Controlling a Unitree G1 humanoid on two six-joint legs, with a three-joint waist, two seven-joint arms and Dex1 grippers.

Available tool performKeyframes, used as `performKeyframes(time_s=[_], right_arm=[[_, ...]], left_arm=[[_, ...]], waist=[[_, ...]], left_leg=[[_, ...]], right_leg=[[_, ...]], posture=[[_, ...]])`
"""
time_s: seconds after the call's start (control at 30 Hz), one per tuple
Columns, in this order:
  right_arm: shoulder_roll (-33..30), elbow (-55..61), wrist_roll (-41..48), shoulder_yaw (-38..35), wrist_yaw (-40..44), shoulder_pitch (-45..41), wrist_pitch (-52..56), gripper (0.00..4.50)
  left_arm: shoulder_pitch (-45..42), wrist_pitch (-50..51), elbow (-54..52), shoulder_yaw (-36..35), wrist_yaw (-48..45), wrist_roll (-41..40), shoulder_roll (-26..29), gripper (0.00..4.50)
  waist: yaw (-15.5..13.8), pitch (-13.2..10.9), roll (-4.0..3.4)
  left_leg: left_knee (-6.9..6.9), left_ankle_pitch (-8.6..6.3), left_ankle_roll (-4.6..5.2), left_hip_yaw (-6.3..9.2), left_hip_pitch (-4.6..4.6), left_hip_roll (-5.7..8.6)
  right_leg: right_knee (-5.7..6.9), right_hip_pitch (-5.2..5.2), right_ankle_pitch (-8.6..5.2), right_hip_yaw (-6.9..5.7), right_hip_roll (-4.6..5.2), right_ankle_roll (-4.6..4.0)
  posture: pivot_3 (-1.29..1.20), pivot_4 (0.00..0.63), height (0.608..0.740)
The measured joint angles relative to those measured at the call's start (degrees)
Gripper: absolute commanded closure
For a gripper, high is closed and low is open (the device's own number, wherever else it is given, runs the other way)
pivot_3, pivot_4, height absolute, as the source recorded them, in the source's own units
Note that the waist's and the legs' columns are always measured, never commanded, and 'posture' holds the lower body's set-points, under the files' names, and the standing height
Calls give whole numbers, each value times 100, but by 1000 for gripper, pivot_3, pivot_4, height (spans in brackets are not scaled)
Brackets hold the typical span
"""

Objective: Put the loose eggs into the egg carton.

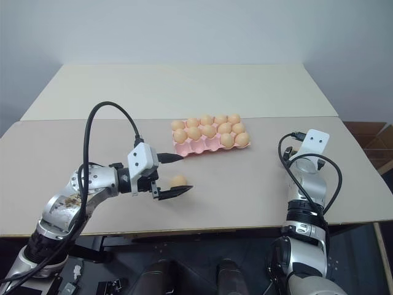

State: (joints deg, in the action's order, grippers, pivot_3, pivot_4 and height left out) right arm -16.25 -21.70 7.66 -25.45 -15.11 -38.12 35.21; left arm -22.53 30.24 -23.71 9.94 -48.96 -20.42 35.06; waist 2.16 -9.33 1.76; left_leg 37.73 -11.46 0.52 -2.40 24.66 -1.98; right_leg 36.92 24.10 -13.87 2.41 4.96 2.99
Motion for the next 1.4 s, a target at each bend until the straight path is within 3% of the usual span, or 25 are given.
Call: performKeyframes(time_s=[0.3,0.5,0.53,0.77,1.0,1.13,1.33,1.4], right_arm=[[280,269,174,-26,50,220,-607,375],[471,1392,153,244,137,977,-1100,375],[499,1617,76,363,168,1164,-1233,206],[632,2263,-513,1098,436,2118,-2818,16],[523,2252,-1087,1550,570,2397,-4199,16],[528,2406,-640,1461,872,2467,-3923,16],[494,2960,-221,1051,688,2166,-2065,16],[457,3162,-187,924,553,1942,-1467,620]], left_arm=[[1,0,-7,0,9,0,-2,0],[65,6,-23,-6,53,1,1,0],[72,8,-28,-7,61,0,2,0],[98,10,-56,-12,80,-1,6,0],[98,10,-58,-12,78,0,6,0],[105,10,-58,-12,81,1,7,0],[146,10,-65,-11,86,2,27,0],[146,10,-65,-11,87,3,28,0]], waist=[[30,0,0],[19,0,-1],[20,0,-1],[38,0,-1],[28,0,-1],[22,0,-1],[23,0,-1],[21,0,-2]], left_leg=[[0,0,0,1,0,0],[-1,0,0,3,1,0],[-1,0,0,3,0,0],[0,0,0,2,-6,0],[0,0,0,3,-7,0],[0,0,0,4,-7,0],[1,0,0,4,-9,0],[1,0,0,5,-10,-1]], right_leg=[[2,1,0,1,0,0],[2,1,-1,1,2,2],[3,1,-1,0,1,2],[6,0,-1,2,1,1],[7,-2,-1,1,1,1],[7,-3,-1,1,1,1],[12,0,0,3,1,-1],[13,-1,0,2,0,-1]], posture=[[0,150,740],[0,150,740],[0,150,740],[0,150,740],[0,150,740],[0,150,740],[0,150,740],[0,150,740]])
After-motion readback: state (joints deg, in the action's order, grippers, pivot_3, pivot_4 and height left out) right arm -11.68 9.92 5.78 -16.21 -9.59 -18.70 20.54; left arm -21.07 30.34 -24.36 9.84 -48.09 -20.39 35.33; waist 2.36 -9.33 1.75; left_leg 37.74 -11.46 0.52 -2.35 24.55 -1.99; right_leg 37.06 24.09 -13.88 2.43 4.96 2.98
